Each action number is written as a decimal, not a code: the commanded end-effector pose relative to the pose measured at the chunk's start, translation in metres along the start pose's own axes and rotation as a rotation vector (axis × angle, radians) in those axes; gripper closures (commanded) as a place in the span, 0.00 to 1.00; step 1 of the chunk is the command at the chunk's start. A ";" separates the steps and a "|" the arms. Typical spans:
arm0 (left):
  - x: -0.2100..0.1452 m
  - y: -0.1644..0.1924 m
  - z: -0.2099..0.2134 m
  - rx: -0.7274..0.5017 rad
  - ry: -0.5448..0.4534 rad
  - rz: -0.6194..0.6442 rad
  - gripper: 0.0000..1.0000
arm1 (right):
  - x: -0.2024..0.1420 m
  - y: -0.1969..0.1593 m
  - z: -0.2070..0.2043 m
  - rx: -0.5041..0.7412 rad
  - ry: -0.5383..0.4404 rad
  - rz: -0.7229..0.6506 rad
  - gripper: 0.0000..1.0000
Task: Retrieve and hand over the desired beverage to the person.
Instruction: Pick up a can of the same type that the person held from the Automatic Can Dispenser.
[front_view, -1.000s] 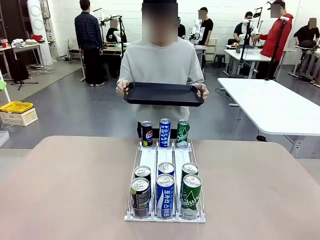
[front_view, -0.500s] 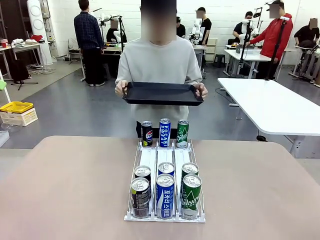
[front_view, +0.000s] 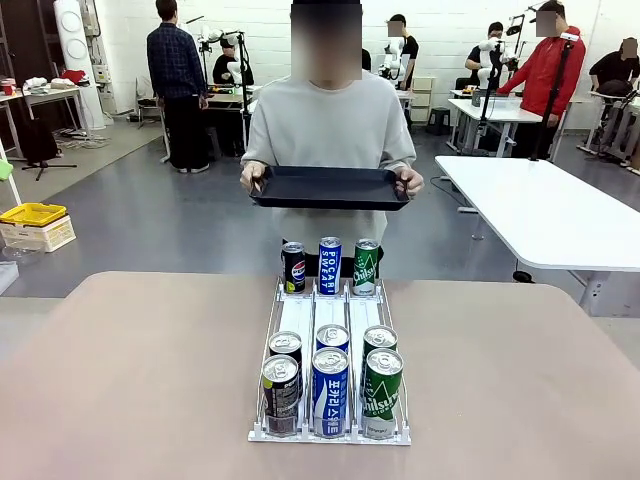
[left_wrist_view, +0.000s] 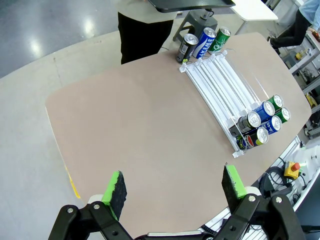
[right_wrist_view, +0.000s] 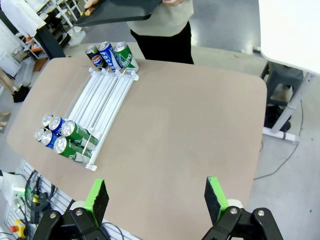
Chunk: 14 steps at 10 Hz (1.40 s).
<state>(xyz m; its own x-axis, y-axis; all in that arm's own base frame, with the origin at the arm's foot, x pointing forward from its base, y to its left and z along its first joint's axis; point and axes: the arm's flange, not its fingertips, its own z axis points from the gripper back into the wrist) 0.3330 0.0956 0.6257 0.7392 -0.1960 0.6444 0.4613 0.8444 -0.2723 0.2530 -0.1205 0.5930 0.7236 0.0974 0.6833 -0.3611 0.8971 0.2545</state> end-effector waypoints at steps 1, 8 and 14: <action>0.002 0.003 0.000 -0.005 -0.015 -0.007 0.00 | -0.001 0.000 -0.002 0.018 0.000 0.009 0.00; 0.002 0.003 0.000 -0.005 -0.015 -0.007 0.00 | -0.001 0.000 -0.002 0.018 0.000 0.009 0.00; 0.002 0.003 0.000 -0.005 -0.015 -0.007 0.00 | -0.001 0.000 -0.002 0.018 0.000 0.009 0.00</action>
<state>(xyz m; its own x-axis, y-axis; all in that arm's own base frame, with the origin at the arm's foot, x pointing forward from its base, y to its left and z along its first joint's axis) 0.3330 0.0956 0.6257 0.7392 -0.1960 0.6444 0.4613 0.8444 -0.2724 0.2530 -0.1205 0.5930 0.7236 0.0975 0.6833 -0.3611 0.8971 0.2544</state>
